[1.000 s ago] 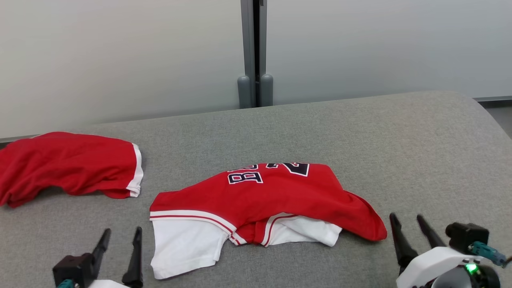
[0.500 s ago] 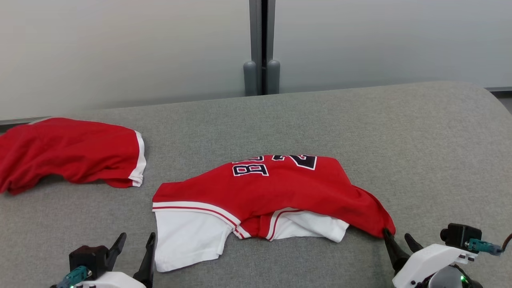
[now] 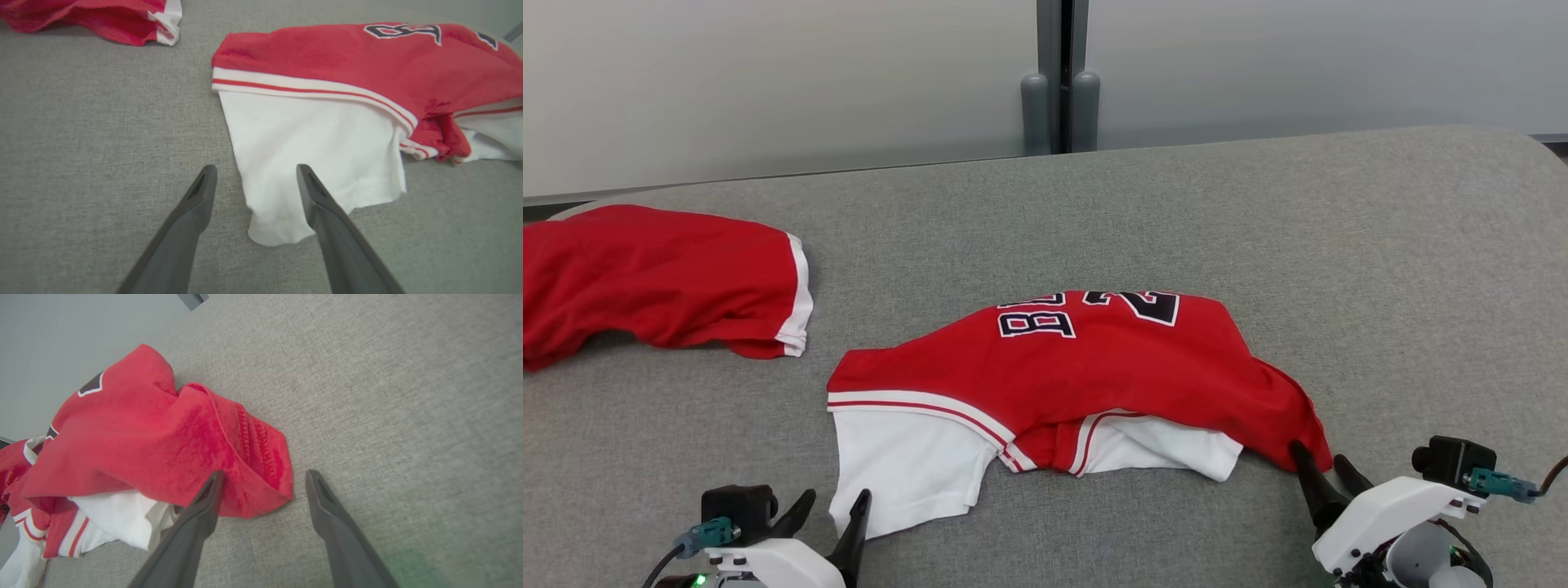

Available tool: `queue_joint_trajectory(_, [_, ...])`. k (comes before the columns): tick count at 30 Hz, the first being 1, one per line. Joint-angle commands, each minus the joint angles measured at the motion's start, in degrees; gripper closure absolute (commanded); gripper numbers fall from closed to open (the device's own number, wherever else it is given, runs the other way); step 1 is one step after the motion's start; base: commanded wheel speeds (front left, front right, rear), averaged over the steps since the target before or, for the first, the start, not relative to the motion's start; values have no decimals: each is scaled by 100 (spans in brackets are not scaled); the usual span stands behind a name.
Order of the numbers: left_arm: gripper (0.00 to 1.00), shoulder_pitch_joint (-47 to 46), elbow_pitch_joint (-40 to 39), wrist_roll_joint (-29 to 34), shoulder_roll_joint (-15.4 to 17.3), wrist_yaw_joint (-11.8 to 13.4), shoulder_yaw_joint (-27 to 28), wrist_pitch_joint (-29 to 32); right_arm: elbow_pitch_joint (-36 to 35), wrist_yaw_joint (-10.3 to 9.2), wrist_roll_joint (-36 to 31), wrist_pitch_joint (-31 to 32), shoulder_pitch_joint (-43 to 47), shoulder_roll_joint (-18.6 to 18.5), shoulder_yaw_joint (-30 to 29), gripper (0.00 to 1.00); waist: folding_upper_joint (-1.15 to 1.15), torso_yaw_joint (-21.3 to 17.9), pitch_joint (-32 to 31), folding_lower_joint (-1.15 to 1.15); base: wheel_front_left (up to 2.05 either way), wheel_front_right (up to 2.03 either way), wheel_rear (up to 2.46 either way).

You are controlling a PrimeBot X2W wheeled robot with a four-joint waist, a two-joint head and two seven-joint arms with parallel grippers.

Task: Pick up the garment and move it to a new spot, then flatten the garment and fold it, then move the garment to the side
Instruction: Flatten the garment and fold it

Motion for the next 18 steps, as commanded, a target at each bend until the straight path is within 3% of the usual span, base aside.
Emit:
queue_joint_trajectory(1, [0, -60, 68, -59, 1, -22, 2, 52, 60, -2, 16, -44, -68, -16, -29, 0, 0, 3, 21, 0, 0, 0, 0])
queue_joint_trajectory(9, [0, -183, 504, -271, -105, -214, -57, 122, 299, -3, 107, -59, -195, -7, 59, 0, 0, -25, 131, 0, 0, 0, 0])
queue_joint_trajectory(10, [0, -201, 559, -287, -120, -242, -67, 122, 327, -3, 125, -58, -216, -4, 77, 5, 0, -29, 145, 0, 0, 0, 0])
queue_joint_trajectory(11, [7, -225, 614, -309, -128, -271, -74, 113, 352, -3, 146, -63, -240, -2, 96, 14, 0, -32, 154, 0, 0, 0, 0])
queue_joint_trajectory(13, [51, -275, 720, -333, -152, -320, -90, 103, 393, -3, 184, -48, -273, 1, 132, 35, 0, -37, 167, 0, 0, 0, 0])
queue_joint_trajectory(14, [51, -275, 720, -333, -152, -320, -90, 103, 393, -3, 184, -48, -273, 1, 132, 35, 0, -37, 167, 0, 0, 0, 0])
queue_joint_trajectory(15, [74, -303, 780, -337, -156, -348, -99, 106, 410, -3, 228, -39, -283, 3, 145, 51, 0, -38, 170, 0, 0, 0, 0])
queue_joint_trajectory(16, [100, -331, 828, -355, -164, -363, -109, 105, 433, -2, 237, -24, -294, 10, 161, 55, 0, -37, 171, 0, 0, 0, 0])
queue_joint_trajectory(18, [100, -363, 922, -374, -180, -415, -120, 94, 482, -2, 266, -29, -323, 10, 178, 100, 0, -34, 169, 0, 0, 0, 0])
